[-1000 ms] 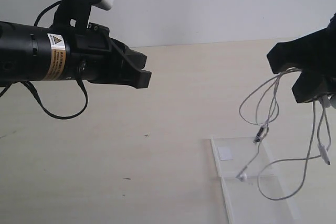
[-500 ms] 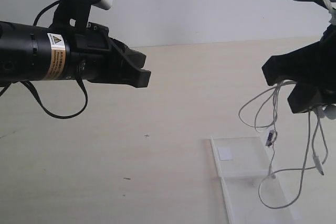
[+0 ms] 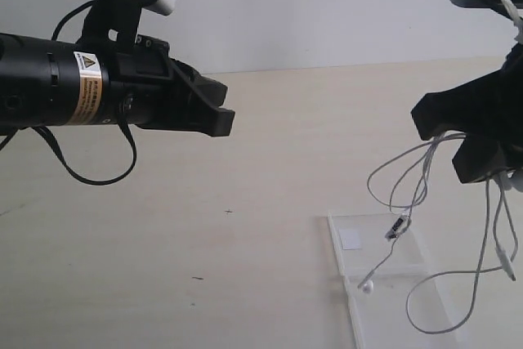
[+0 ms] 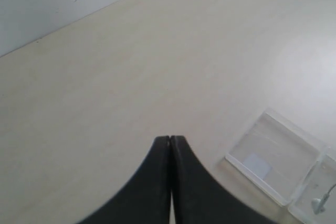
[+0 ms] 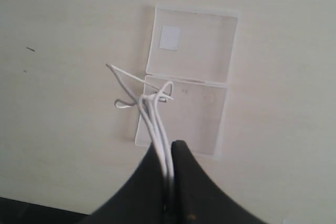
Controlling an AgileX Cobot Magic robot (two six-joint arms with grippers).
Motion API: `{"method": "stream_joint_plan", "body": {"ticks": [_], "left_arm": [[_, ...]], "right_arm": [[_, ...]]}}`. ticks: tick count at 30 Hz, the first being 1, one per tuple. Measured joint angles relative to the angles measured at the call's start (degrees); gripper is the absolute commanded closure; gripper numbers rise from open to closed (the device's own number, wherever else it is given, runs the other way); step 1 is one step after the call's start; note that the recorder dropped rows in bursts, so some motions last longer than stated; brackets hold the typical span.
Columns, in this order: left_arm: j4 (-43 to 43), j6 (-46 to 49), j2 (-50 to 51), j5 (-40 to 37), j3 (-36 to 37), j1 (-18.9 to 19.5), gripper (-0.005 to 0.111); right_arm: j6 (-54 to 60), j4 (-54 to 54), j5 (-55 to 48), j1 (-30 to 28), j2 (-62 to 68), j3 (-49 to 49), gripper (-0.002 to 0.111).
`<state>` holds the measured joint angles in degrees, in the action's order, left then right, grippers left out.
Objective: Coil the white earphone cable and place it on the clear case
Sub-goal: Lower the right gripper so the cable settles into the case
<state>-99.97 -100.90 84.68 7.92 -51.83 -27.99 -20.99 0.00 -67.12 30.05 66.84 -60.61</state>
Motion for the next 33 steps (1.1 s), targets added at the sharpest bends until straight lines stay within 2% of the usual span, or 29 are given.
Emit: {"method": "stream_joint_plan", "body": {"ticks": [18,26,33], "left_arm": [[0.0,0.0,0.0,-0.1,0.0,0.0,0.107],[0.0,0.0,0.0,-0.1,0.0,0.0,0.107],[0.0,0.0,0.0,-0.2,0.0,0.0,0.107]], "right_arm": [[1.5,3.0,-0.6,0.0,0.0,0.2,0.108],[1.4,3.2,2.6,0.0,0.0,6.2,0.108],[1.4,3.2,4.6,0.0,0.0,7.0,0.108]]}}
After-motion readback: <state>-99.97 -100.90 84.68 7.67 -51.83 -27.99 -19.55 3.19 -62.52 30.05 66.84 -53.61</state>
